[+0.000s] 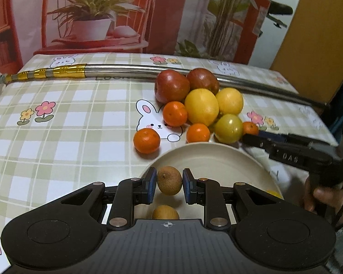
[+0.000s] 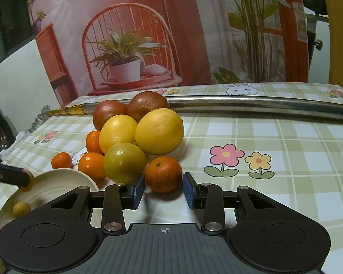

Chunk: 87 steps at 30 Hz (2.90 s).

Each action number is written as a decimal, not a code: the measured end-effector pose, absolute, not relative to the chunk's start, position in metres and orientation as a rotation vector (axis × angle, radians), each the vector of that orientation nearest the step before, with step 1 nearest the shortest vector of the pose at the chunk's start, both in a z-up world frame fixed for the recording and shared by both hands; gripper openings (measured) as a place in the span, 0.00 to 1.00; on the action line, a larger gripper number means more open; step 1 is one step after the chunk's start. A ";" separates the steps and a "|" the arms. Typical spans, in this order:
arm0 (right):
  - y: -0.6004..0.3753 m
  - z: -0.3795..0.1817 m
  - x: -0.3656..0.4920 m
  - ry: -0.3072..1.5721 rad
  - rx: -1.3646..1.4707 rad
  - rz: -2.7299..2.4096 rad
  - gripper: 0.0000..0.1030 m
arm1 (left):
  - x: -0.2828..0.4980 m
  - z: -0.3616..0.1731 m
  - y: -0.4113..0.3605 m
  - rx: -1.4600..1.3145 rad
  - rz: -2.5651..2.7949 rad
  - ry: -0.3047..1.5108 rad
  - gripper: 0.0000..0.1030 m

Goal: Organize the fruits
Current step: 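Open the left tool to drop the kiwi onto the plate, then carry the mandarin over the plate with the right tool and release it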

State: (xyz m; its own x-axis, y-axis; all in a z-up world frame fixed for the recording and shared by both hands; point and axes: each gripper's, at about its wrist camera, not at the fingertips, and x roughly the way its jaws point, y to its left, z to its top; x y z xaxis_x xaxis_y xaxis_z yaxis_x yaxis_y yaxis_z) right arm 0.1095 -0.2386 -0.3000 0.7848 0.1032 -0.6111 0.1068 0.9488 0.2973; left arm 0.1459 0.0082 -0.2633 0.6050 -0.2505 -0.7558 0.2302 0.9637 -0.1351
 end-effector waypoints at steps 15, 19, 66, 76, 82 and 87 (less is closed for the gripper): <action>-0.237 -0.300 0.110 0.675 0.332 0.003 0.37 | 0.146 -0.275 0.005 0.027 -0.248 0.908 0.25; -0.237 -0.300 0.111 0.668 0.335 -0.014 0.37 | 0.144 -0.276 0.005 0.032 -0.245 0.904 0.25; -0.159 -0.242 0.084 0.760 0.272 0.048 0.31 | 0.119 -0.257 0.035 -0.101 -0.243 0.804 0.26; -0.147 -0.250 0.094 0.864 0.260 0.005 0.31 | 0.111 -0.253 0.045 -0.091 -0.231 0.783 0.26; -0.146 -0.252 0.095 0.886 0.245 -0.010 0.31 | 0.110 -0.252 0.047 -0.116 -0.224 0.785 0.26; -0.149 -0.252 0.093 0.893 0.255 -0.021 0.31 | 0.108 -0.249 0.048 -0.122 -0.219 0.782 0.26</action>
State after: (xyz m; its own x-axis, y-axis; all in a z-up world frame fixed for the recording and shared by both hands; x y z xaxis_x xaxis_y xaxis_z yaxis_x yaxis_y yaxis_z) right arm 0.0927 -0.1486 -0.2521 0.6286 0.0880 -0.7727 0.1236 0.9696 0.2111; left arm 0.1080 0.0476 -0.2487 0.6886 -0.2404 -0.6841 0.1503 0.9703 -0.1897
